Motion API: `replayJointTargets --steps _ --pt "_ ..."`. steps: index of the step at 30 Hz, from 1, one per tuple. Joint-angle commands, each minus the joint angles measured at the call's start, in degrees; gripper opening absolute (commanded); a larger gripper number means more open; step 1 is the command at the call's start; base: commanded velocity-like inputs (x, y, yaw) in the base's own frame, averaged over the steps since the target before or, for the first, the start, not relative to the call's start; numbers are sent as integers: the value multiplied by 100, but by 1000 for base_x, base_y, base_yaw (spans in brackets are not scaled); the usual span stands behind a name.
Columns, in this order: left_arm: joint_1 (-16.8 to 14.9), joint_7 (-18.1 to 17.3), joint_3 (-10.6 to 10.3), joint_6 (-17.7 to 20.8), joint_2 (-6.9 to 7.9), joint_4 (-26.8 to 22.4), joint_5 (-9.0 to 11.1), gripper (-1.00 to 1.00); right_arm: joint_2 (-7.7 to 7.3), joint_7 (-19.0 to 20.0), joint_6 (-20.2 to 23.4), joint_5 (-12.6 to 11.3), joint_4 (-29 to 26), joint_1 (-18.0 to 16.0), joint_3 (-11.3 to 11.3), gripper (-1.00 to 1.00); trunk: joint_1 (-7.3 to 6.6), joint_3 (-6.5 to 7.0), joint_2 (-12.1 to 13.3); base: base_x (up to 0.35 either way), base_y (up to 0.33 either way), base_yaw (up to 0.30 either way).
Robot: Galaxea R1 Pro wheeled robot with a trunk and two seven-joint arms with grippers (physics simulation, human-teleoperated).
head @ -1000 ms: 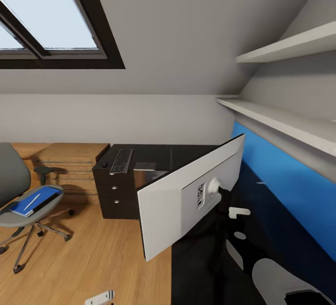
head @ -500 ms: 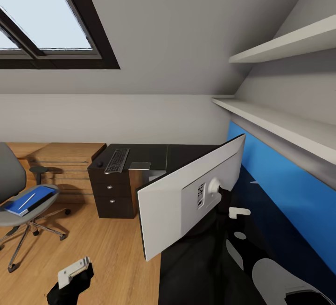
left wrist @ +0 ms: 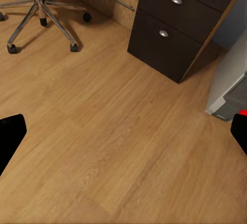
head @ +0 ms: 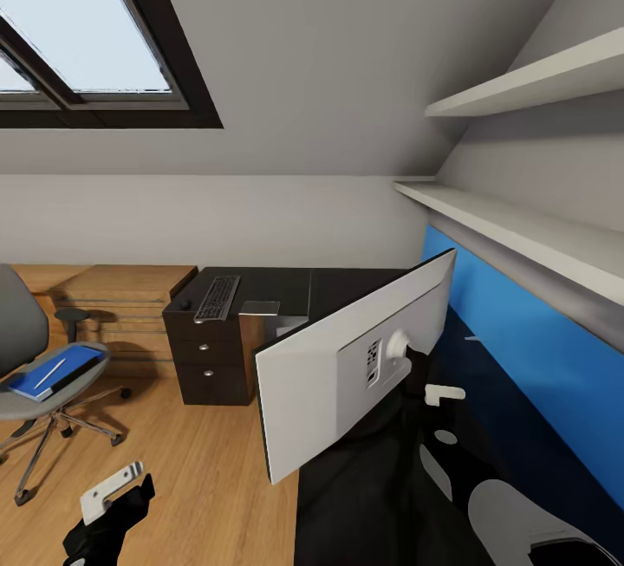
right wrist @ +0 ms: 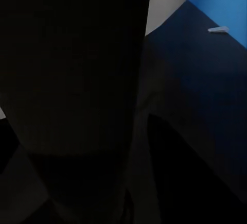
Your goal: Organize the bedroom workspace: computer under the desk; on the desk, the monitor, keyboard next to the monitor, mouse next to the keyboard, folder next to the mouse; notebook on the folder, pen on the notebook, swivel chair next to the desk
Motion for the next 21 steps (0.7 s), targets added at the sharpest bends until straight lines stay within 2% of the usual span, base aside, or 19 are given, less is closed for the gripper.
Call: replayJointTargets --steps 1,13,21 --pt "-1 17 4 23 0 -13 41 100 -7 -43 -36 -75 2 -6 97 -100 2 -8 -8 0 -68 0" --pt "-1 3 14 37 20 -23 24 100 -46 -31 -44 -82 2 -2 97 -100 2 -8 -8 0 -248 0" --pt "0 3 14 41 22 -23 24 100 -68 -25 -36 -84 -5 -5 97 -100 2 -8 -8 -44 -99 0"
